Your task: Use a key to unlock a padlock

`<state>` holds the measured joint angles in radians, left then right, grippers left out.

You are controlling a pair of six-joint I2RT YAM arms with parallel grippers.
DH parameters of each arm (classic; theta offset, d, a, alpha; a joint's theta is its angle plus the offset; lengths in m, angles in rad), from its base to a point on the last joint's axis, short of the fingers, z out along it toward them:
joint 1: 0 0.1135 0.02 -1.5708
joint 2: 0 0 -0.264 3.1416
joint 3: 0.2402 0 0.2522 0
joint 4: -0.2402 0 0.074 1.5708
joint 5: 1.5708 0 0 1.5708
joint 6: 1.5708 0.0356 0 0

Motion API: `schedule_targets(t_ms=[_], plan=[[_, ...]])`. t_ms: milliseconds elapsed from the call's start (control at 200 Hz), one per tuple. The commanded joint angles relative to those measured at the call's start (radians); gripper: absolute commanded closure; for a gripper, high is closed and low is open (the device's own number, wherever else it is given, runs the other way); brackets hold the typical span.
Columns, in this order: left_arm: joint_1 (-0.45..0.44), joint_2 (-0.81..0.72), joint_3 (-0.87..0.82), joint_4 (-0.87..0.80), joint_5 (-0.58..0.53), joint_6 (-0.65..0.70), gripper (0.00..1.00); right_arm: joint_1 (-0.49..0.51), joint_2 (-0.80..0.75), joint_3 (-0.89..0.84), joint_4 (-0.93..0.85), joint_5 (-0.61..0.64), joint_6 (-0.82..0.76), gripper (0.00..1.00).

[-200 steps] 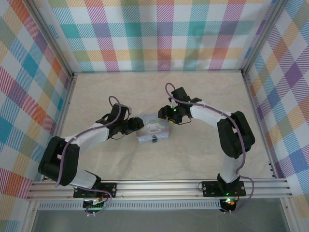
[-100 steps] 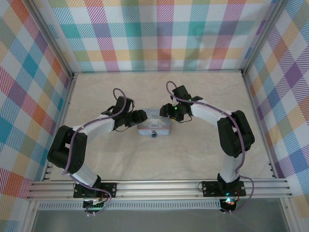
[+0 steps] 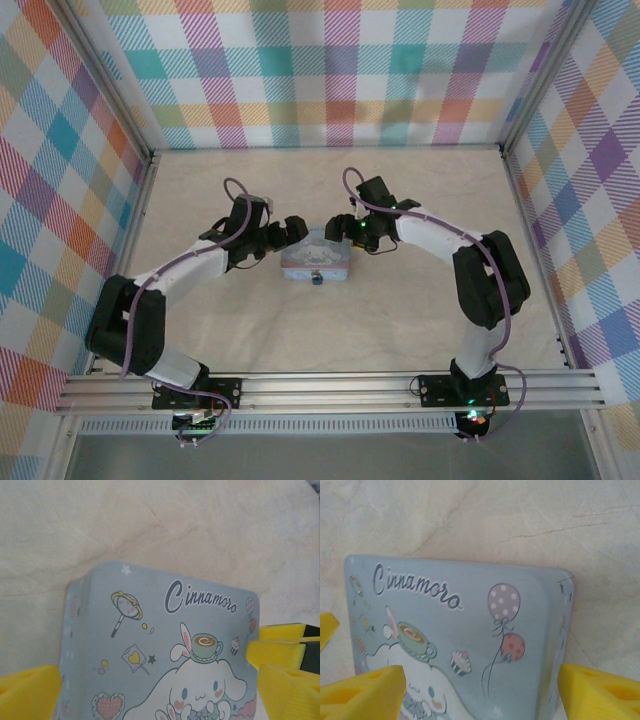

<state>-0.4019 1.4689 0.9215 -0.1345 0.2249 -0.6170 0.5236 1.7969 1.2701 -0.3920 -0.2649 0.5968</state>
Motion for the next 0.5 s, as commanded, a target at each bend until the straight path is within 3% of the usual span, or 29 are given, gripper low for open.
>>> schedule_targets(t_ms=[0, 95, 165, 305, 420, 495], plan=[[0.026, -0.083, -0.033, -0.045, -0.053, -0.023, 0.0, -0.016, -0.075, -0.018, -0.031, 0.026, -0.031, 0.17], [0.068, -0.127, -0.052, -0.05, -0.014, -0.052, 0.0, -0.019, -0.12, -0.028, -0.044, 0.068, -0.06, 0.11], [0.098, -0.141, -0.053, -0.059, 0.01, -0.075, 0.0, -0.02, -0.157, -0.034, -0.052, 0.099, -0.086, 0.0], [0.123, -0.166, -0.058, -0.034, 0.1, -0.118, 0.0, -0.03, -0.247, -0.071, -0.035, 0.163, -0.107, 0.01], [0.123, -0.157, -0.049, -0.02, 0.184, -0.127, 0.0, -0.094, -0.287, -0.098, -0.019, 0.097, -0.105, 0.0], [0.116, -0.169, -0.044, -0.042, 0.186, -0.119, 0.04, -0.118, -0.281, -0.071, -0.085, 0.134, -0.112, 0.07]])
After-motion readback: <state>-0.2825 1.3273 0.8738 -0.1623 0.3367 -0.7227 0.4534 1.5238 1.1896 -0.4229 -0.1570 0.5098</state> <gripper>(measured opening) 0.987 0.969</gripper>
